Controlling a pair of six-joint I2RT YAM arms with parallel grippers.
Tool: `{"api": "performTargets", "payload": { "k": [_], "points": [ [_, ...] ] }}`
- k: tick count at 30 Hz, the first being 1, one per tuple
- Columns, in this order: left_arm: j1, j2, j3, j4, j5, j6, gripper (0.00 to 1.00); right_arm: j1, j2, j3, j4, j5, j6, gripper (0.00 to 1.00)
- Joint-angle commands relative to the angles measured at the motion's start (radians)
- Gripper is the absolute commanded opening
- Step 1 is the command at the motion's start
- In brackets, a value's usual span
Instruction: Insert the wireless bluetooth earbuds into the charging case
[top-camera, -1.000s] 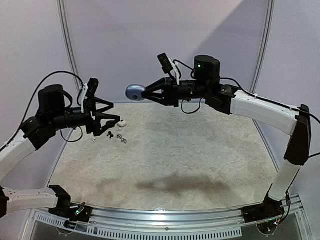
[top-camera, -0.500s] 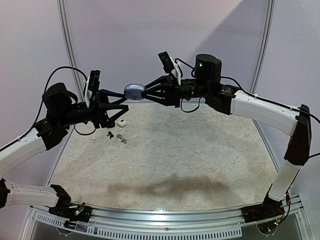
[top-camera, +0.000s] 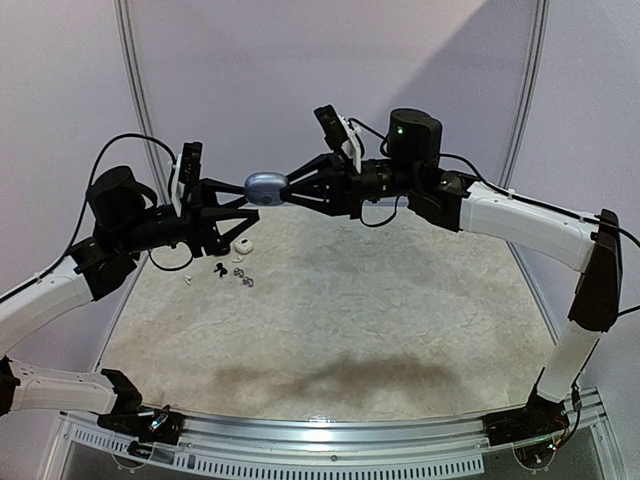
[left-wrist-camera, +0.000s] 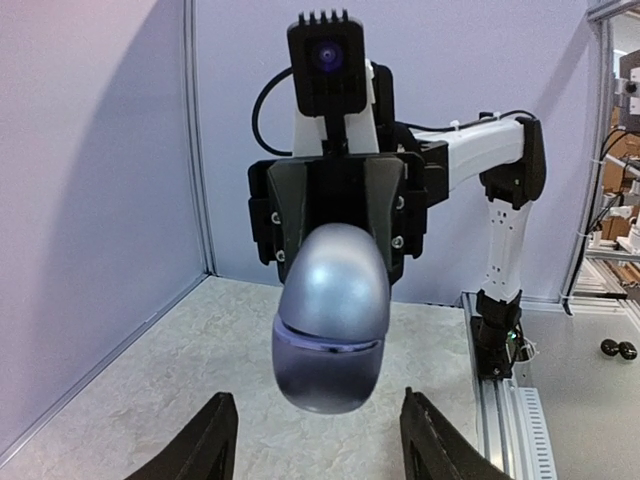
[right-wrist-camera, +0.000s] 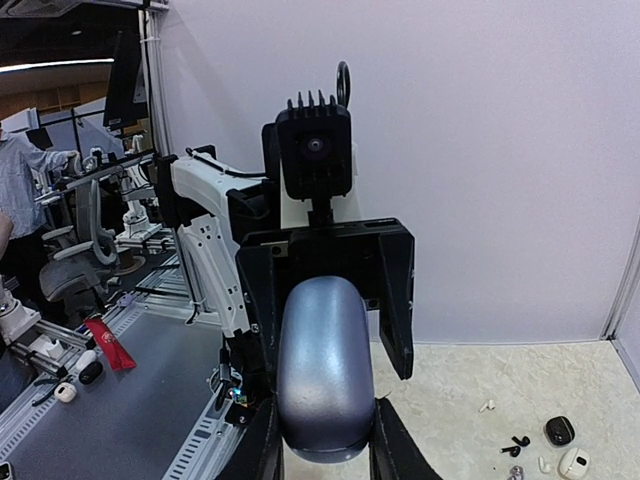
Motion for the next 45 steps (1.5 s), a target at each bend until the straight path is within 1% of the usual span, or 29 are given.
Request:
{"api": "performTargets", "payload": {
  "k": [1, 6, 12, 17, 18, 20, 23, 25, 26, 28, 29, 32, 33, 34, 36, 38, 42, 45],
  "points": [
    [-0.005, -0.002, 0.019, -0.017, 0.047, 0.027, 0.56, 0.010, -0.018, -0.002, 0.024, -0.020, -0.003, 0.00],
    [-0.028, 0.000, 0.024, -0.005, 0.096, 0.015, 0.54, 0.011, -0.008, 0.000, 0.013, -0.013, -0.008, 0.00],
    [-0.032, 0.003, 0.044, 0.004, 0.079, -0.019, 0.48, 0.012, -0.005, -0.002, -0.010, -0.012, -0.025, 0.00],
    [-0.033, 0.009, 0.053, 0.011, 0.064, -0.016, 0.48, 0.016, 0.000, -0.002, -0.019, -0.024, -0.039, 0.00],
    [-0.033, 0.009, 0.054, 0.011, 0.065, -0.013, 0.46, 0.015, 0.000, -0.002, -0.020, -0.023, -0.041, 0.00],
    [-0.033, 0.011, 0.052, 0.010, 0.074, -0.010, 0.38, 0.016, 0.002, -0.002, -0.022, -0.016, -0.041, 0.00],
    [-0.034, 0.009, 0.046, 0.001, 0.084, 0.001, 0.24, 0.017, 0.002, -0.002, -0.019, -0.010, -0.041, 0.00],
    [-0.034, 0.009, 0.042, -0.007, 0.088, 0.011, 0.11, 0.016, 0.002, -0.002, -0.016, -0.006, -0.040, 0.00],
    [-0.034, 0.009, 0.041, -0.009, 0.086, 0.015, 0.01, 0.016, 0.002, -0.002, -0.015, -0.004, -0.038, 0.00],
    [-0.034, 0.008, 0.040, -0.015, 0.083, 0.023, 0.00, 0.015, 0.004, -0.002, -0.013, 0.007, -0.036, 0.00],
    [-0.034, 0.008, 0.040, -0.019, 0.083, 0.028, 0.00, 0.016, 0.004, -0.002, -0.012, 0.020, -0.036, 0.02],
    [-0.035, 0.005, 0.039, -0.044, 0.065, 0.065, 0.00, 0.016, 0.004, -0.002, -0.015, 0.091, -0.019, 0.37],
    [-0.038, 0.003, 0.039, -0.061, 0.051, 0.089, 0.00, 0.017, 0.004, -0.002, -0.012, 0.113, -0.016, 0.45],
    [-0.042, 0.002, 0.040, -0.081, 0.036, 0.123, 0.00, 0.016, 0.006, -0.001, -0.005, 0.125, -0.013, 0.50],
    [-0.054, -0.001, 0.043, -0.116, 0.004, 0.184, 0.00, 0.020, 0.015, 0.007, 0.003, 0.139, -0.002, 0.52],
    [-0.065, 0.000, 0.048, -0.138, -0.010, 0.228, 0.00, 0.024, 0.031, 0.027, -0.013, 0.149, 0.002, 0.52],
    [-0.076, -0.002, 0.058, -0.167, -0.021, 0.288, 0.00, 0.028, 0.062, 0.061, -0.057, 0.173, -0.012, 0.48],
    [-0.078, -0.004, 0.061, -0.186, -0.042, 0.313, 0.00, 0.027, 0.067, 0.068, -0.076, 0.184, -0.028, 0.48]
  ]
}}
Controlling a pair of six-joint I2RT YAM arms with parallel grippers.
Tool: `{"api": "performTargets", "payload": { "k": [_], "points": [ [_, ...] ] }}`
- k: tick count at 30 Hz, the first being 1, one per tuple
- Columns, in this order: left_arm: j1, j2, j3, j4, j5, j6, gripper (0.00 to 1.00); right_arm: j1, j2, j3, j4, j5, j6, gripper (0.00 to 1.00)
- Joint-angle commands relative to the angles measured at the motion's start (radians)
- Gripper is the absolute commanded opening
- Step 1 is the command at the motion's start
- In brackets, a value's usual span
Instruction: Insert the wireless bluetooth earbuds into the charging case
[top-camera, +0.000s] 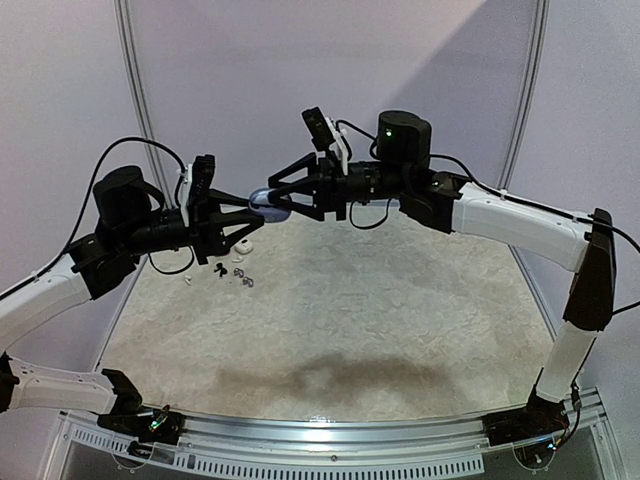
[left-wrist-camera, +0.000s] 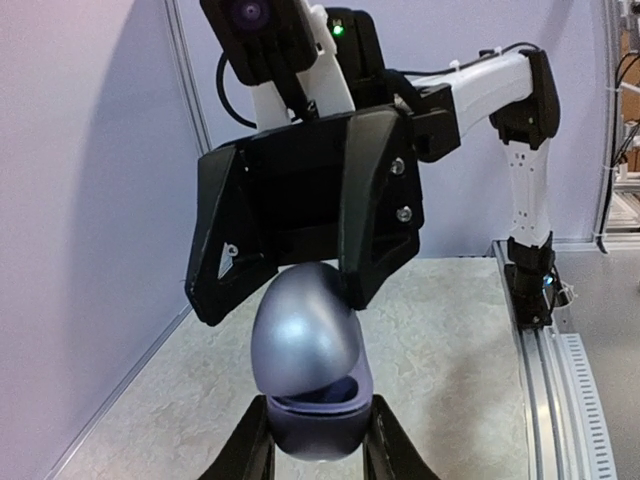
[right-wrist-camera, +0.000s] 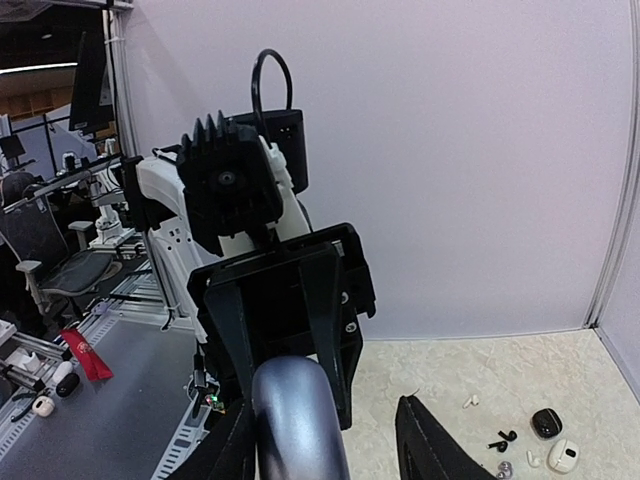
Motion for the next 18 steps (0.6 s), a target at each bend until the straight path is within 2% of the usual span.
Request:
{"api": "performTargets", "payload": {
  "k": [1, 8, 18],
  "points": [
    [-0.035, -0.007, 0.030, -0.056, 0.010, 0.093, 0.00, 0.003, 0.034, 0.035, -0.062, 0.090, -0.017, 0.48],
    [-0.035, -0.014, 0.026, -0.060, 0.059, 0.115, 0.00, 0.002, 0.060, 0.095, -0.227, 0.171, -0.064, 0.48],
    [-0.030, -0.019, -0.015, 0.007, 0.027, -0.014, 0.00, -0.002, 0.061, 0.094, -0.247, 0.169, -0.058, 0.48]
  ]
}}
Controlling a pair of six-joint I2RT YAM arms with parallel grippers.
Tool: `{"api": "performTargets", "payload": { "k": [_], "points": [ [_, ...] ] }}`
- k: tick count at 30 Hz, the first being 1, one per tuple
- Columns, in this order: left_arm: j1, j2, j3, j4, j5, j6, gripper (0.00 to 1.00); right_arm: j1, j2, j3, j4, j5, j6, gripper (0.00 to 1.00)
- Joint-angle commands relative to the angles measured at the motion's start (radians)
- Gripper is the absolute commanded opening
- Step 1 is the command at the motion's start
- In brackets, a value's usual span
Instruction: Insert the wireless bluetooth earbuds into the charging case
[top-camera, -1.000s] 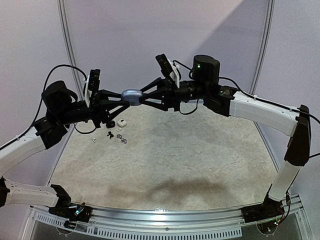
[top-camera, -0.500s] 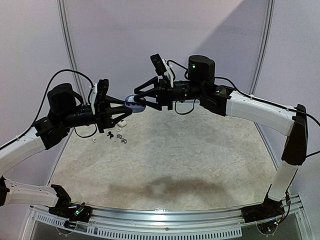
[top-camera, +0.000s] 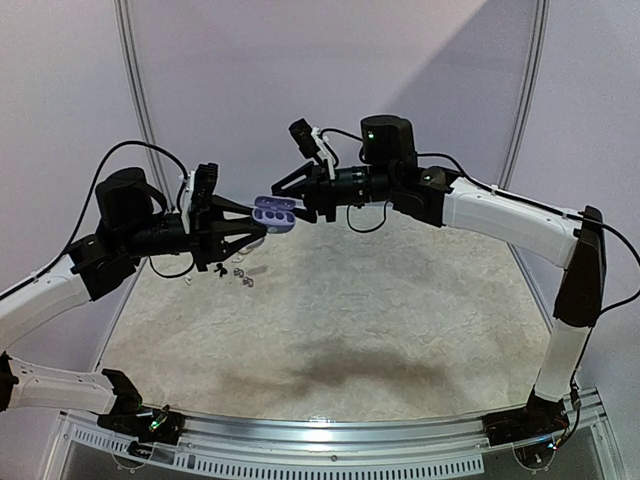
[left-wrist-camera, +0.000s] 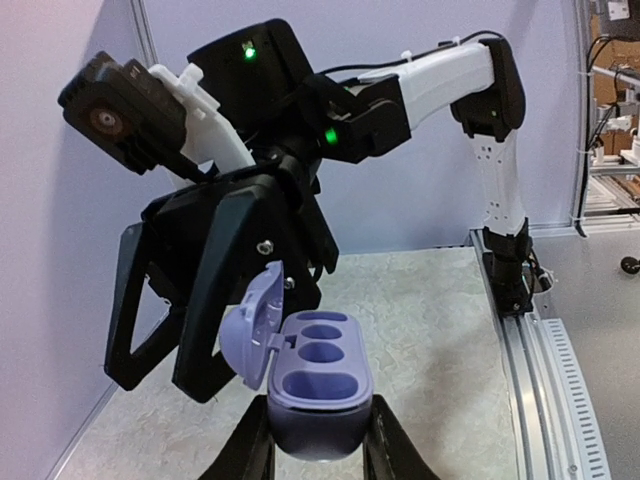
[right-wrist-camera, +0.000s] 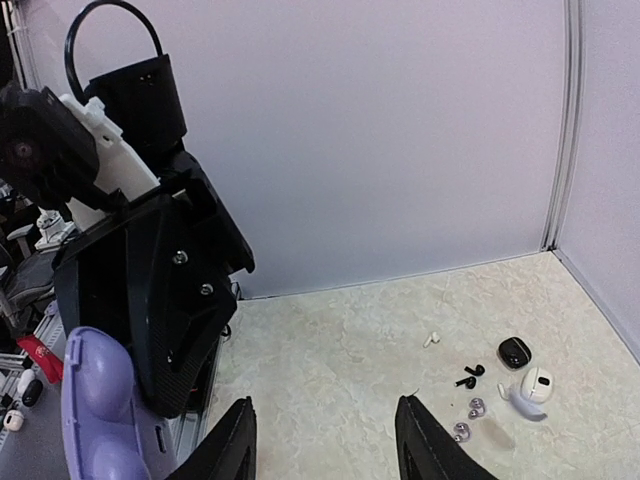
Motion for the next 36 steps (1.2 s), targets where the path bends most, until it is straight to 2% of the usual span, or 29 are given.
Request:
{"api": "performTargets", "payload": {
  "k": [1, 14, 22, 24, 30, 36],
  "points": [
    [-0.007, -0.018, -0.023, 0.061, -0.022, -0.086, 0.00, -0.004, -0.004, 0.006, -0.031, 0.014, -0.006, 0.48],
    [0.024, -0.040, -0.045, 0.079, -0.043, -0.181, 0.00, -0.049, -0.061, -0.028, -0.037, 0.092, 0.046, 0.49],
    [0.048, -0.056, -0.053, 0.149, -0.061, -0.284, 0.00, -0.079, -0.124, -0.090, -0.027, 0.097, 0.037, 0.57],
    [0.054, -0.057, -0.049, 0.172, -0.070, -0.315, 0.00, -0.079, -0.143, -0.128, 0.014, 0.064, 0.033, 0.59],
    [0.071, -0.051, -0.038, 0.258, -0.082, -0.418, 0.00, -0.064, -0.198, -0.277, 0.341, -0.087, 0.098, 0.64],
    [0.071, -0.048, -0.040, 0.292, -0.050, -0.423, 0.00, -0.037, -0.154, -0.247, 0.460, -0.144, 0.182, 0.64]
  ]
}}
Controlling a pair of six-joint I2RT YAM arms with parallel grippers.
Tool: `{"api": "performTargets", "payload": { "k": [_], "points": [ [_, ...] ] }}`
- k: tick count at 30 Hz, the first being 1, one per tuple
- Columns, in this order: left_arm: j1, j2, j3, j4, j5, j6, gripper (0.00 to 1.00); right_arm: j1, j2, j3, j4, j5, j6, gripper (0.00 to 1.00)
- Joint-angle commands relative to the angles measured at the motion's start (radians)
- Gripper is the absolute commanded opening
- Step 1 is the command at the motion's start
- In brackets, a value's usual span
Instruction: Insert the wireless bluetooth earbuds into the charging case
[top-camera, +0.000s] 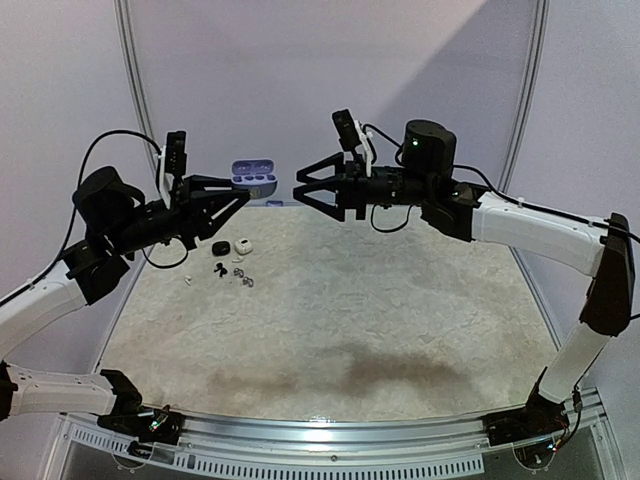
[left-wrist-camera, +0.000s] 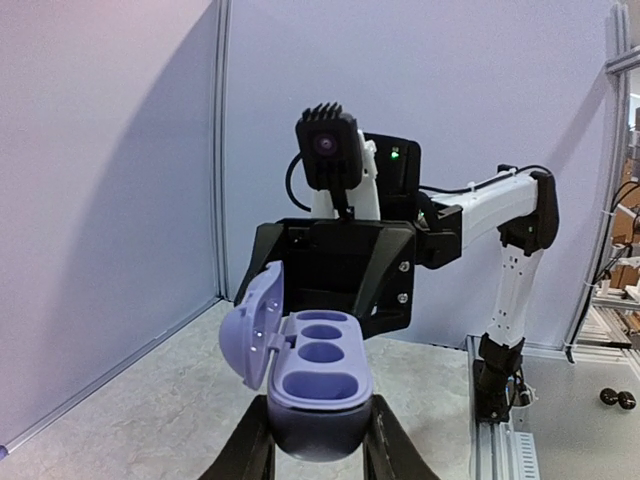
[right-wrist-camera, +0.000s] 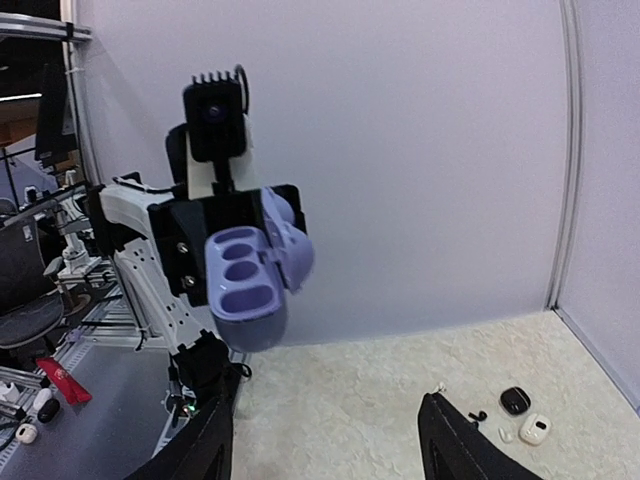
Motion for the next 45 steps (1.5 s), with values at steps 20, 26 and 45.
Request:
{"api": "performTargets", "payload": {
  "k": [20, 26, 45],
  "points": [
    [0.000, 0.009, -0.006, 0.103, 0.042, -0.028, 0.00, 0.073, 0.159, 0.168, 0.201, -0.160, 0.180, 0.42],
    [-0.007, 0.013, -0.005, 0.104, 0.042, -0.018, 0.00, 0.081, 0.175, 0.192, 0.184, -0.167, 0.179, 0.33],
    [-0.021, 0.015, -0.022, 0.092, 0.043, -0.007, 0.00, 0.085, 0.189, 0.200, 0.210, -0.178, 0.198, 0.31]
  ]
}}
